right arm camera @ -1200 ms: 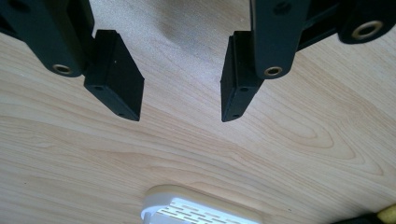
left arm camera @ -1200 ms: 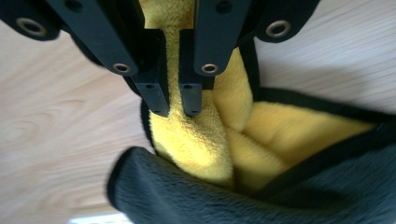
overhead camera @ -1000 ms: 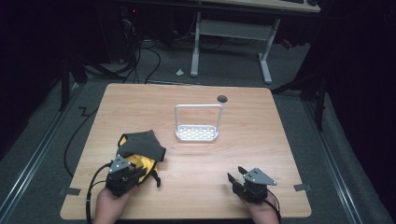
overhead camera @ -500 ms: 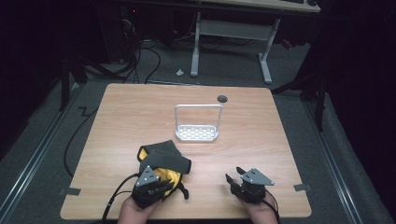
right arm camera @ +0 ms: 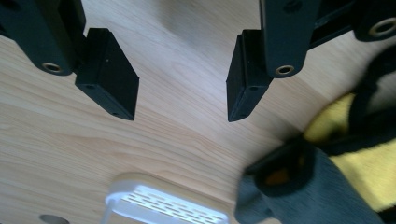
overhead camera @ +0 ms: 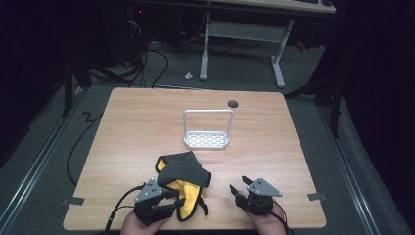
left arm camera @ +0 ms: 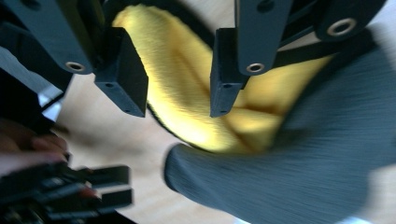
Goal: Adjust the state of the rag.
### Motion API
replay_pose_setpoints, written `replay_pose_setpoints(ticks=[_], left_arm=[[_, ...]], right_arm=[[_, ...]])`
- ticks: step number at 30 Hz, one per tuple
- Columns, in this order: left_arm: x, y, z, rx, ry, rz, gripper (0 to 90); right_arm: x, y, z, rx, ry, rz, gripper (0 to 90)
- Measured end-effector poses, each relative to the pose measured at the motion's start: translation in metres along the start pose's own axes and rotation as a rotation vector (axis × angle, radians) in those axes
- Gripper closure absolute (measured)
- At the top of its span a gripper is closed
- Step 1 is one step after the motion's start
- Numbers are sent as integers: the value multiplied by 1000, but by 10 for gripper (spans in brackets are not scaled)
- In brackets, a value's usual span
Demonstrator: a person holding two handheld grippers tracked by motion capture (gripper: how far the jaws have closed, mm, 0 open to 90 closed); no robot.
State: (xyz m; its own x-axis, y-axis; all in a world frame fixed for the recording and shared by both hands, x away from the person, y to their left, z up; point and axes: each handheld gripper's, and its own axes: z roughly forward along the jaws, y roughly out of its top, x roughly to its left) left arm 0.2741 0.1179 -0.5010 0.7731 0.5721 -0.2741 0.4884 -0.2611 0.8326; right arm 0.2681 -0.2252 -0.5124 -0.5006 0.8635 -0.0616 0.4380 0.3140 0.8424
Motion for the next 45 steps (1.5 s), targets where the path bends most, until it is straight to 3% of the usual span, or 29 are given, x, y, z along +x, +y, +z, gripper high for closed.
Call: replay_pose_setpoints(ticks=[4,6,9,10,15,16,17,21,23,24,27,31,34,35,45], left_arm=[[14,-2,-16,-44,77,-33,559],[21,-4,-22,-62,121,-37,533],[33,-8,-26,-75,191,-43,485],[43,-10,-21,-52,229,-59,436],[57,-10,-4,-6,243,-83,422],[59,-10,-1,8,232,-89,446],[60,-10,2,19,218,-92,446],[55,-12,6,39,209,-82,664],[53,-12,6,38,194,-78,695],[51,-12,6,41,190,-70,751],[47,-12,6,40,177,-51,780],[45,-12,6,35,174,-49,783],[45,-11,5,29,164,-48,783],[45,-11,4,26,162,-49,784],[49,-4,3,12,141,-42,801]], right_arm=[[10,6,0,-20,25,-6,437],[22,14,2,-37,61,-7,431],[31,19,4,-45,93,-12,426],[42,25,6,-54,119,-30,424],[62,35,15,-55,185,-43,413],[73,39,20,-53,216,-54,405],[73,39,20,-53,216,-54,405],[97,43,30,-31,274,-102,366],[100,43,31,-27,282,-105,362],[105,41,34,-17,279,-131,363],[106,38,36,7,243,-163,387],[101,36,37,23,217,-170,448],[95,31,37,54,174,-182,745],[93,30,36,52,168,-185,802],[67,24,20,31,111,-139,842]])
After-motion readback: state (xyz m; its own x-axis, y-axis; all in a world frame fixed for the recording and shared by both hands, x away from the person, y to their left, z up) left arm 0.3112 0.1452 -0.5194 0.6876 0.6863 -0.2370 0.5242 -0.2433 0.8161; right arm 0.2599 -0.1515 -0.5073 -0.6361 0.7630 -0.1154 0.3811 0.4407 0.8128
